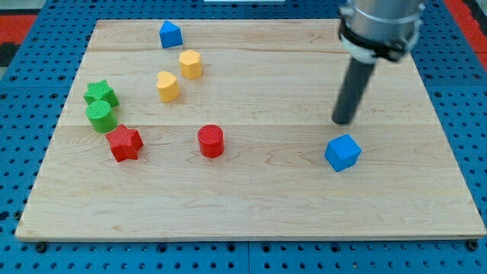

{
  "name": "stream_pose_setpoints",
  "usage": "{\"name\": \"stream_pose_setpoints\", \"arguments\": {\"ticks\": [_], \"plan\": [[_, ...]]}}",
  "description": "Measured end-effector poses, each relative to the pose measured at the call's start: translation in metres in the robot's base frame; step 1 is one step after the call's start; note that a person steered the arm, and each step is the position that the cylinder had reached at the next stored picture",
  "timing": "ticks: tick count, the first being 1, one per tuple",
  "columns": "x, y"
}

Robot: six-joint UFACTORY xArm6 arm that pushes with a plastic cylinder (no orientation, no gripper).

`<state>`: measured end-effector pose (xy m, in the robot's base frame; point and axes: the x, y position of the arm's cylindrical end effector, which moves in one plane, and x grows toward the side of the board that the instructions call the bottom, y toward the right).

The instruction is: Move the hexagon close to the yellow heart

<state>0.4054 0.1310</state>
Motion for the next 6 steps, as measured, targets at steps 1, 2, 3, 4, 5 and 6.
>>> {"name": "stream_pose_setpoints", "arguments": {"ticks": [1,2,3,4,5,6], "plan": [[-0.087,-0.070],[-0.132,-0.147],[-0.127,-0.214],[-0.118,-0.241],[-0.108,-0.294],[-0.063,-0.215]]}}
